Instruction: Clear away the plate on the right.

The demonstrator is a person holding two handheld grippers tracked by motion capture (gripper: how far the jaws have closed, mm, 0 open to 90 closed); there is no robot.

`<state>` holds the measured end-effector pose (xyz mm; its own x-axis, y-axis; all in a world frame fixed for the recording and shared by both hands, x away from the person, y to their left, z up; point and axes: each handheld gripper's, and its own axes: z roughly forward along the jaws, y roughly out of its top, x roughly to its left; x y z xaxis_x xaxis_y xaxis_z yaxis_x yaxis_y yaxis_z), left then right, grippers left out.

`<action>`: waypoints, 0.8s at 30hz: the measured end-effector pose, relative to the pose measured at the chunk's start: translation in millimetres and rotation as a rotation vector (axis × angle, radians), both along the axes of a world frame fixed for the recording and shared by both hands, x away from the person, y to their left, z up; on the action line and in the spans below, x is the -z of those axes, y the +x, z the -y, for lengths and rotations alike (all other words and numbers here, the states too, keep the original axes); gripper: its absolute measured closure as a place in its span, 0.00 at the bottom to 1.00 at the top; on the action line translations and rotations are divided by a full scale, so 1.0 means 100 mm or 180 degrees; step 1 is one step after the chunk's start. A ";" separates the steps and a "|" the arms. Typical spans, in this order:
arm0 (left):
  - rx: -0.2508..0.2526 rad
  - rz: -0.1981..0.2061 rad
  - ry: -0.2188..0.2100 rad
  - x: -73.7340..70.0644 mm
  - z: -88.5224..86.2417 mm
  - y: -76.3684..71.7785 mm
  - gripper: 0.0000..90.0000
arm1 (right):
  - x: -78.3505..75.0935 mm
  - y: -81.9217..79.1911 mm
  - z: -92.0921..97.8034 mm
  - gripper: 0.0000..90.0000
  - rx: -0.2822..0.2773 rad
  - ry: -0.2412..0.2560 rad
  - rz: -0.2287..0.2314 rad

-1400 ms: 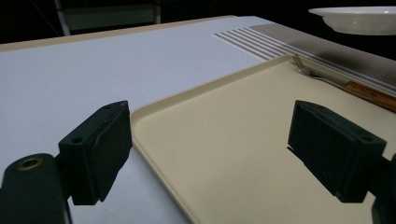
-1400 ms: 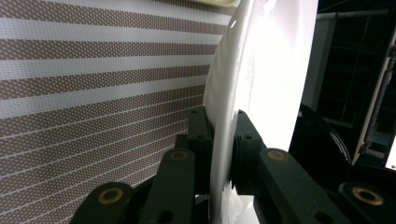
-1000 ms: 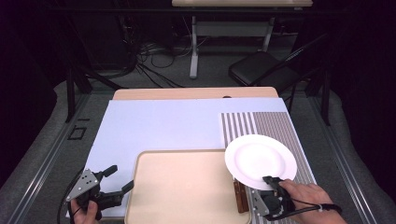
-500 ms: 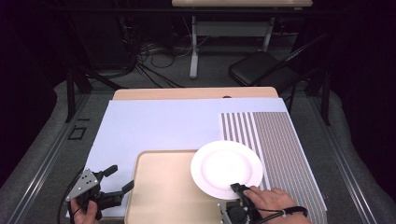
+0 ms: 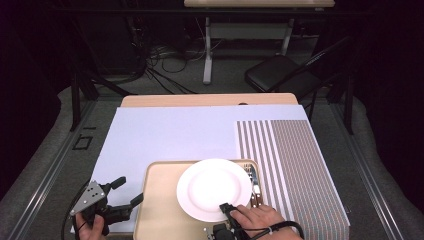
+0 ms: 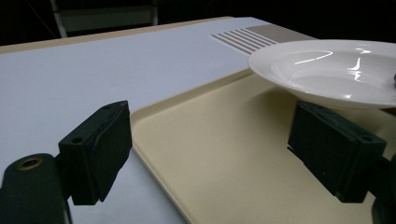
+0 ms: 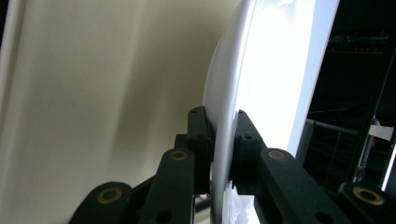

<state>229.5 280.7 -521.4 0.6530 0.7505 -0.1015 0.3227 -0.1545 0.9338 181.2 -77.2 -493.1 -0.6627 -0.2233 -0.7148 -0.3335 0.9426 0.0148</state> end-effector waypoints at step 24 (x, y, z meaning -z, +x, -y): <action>0.0013 -0.0004 0.0015 0.01 0.01 0.01 0.16 | 0.43 0.09 -0.24 0.92 -0.0071 -0.0059 -0.0108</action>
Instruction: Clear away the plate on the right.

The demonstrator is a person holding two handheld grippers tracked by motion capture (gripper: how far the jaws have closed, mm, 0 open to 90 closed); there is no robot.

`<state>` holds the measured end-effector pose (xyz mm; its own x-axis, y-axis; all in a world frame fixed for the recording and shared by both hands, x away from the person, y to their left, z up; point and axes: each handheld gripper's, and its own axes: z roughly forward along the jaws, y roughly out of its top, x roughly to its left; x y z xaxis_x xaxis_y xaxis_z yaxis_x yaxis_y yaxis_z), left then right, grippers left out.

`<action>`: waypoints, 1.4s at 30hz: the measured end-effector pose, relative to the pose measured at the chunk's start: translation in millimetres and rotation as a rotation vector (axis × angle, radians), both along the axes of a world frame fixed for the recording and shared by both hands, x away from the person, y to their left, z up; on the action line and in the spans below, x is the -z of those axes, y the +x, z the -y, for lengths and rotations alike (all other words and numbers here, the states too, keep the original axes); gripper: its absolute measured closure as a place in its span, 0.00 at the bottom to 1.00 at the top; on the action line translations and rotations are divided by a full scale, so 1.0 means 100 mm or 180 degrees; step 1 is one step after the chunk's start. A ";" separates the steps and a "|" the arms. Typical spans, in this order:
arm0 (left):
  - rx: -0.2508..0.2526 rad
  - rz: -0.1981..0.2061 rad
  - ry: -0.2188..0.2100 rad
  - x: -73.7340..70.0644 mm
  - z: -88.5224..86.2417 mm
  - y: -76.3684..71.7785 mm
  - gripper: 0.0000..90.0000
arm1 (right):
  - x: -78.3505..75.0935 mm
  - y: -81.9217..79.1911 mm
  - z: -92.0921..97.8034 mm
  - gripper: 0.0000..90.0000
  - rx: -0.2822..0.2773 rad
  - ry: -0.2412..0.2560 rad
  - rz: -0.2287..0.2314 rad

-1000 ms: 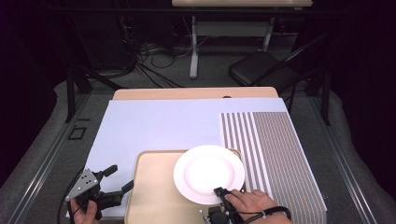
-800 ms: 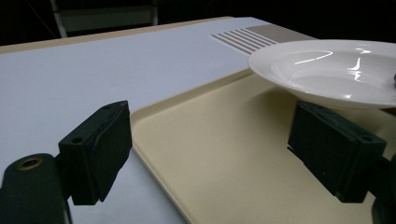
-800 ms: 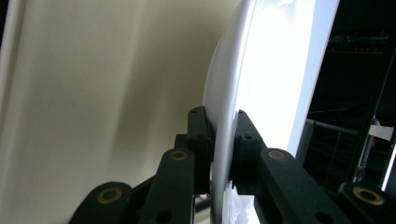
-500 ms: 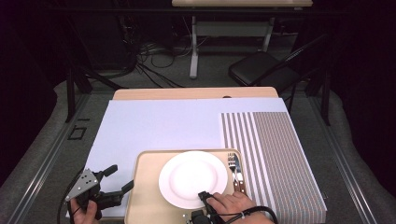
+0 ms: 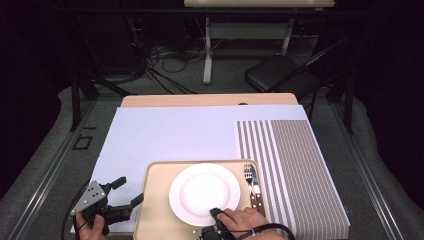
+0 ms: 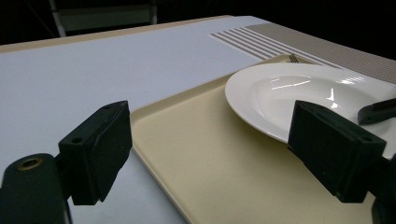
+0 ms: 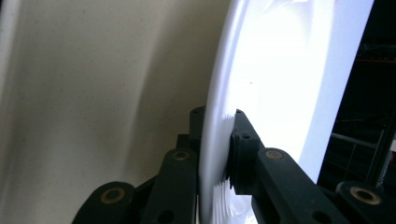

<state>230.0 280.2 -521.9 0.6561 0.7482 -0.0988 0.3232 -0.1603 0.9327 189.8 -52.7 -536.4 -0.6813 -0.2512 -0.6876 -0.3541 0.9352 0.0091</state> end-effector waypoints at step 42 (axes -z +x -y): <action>-0.0020 -0.0033 -0.0002 0.01 0.01 0.01 0.16 | -0.24 0.00 0.92 0.46 0.0748 0.1386 -0.0794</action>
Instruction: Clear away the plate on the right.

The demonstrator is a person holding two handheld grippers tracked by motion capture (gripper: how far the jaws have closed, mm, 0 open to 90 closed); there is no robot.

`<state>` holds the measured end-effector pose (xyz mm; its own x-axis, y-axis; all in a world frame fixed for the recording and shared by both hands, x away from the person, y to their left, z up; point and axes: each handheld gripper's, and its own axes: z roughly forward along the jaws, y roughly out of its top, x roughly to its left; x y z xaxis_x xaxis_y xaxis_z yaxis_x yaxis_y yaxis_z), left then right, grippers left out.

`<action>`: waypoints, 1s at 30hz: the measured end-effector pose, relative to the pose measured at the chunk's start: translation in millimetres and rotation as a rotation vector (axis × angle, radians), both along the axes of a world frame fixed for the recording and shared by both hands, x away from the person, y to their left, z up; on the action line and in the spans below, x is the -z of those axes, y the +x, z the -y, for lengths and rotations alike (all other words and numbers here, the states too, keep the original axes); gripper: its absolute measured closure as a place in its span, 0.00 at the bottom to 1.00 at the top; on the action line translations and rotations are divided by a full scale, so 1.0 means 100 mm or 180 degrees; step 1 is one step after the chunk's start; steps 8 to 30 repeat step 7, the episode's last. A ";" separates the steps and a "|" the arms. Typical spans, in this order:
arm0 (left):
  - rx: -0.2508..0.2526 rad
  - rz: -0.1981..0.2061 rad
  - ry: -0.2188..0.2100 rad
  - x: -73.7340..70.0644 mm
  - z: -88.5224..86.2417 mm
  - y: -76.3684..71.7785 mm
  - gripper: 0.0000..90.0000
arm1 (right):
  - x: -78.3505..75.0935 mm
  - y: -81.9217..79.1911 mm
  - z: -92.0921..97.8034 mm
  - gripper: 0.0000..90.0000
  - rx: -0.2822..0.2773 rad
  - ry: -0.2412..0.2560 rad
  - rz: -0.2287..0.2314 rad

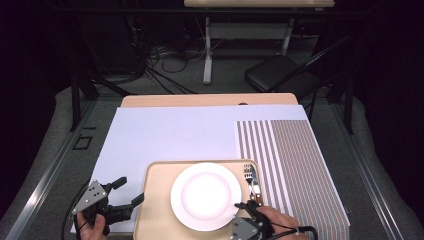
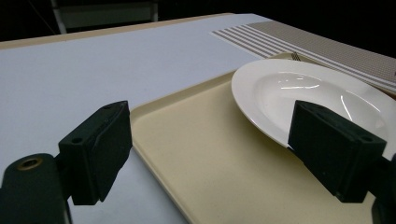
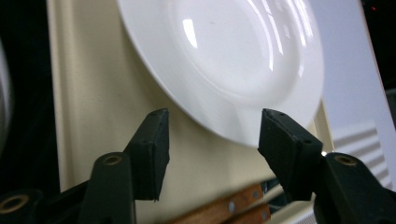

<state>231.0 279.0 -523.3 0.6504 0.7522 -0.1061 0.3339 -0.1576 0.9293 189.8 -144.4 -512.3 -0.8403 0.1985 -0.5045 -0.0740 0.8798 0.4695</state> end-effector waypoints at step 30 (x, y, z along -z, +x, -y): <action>-0.0014 -0.0006 0.0002 0.00 0.00 0.01 0.16 | -0.08 -0.01 0.53 0.33 0.0600 0.0839 0.0049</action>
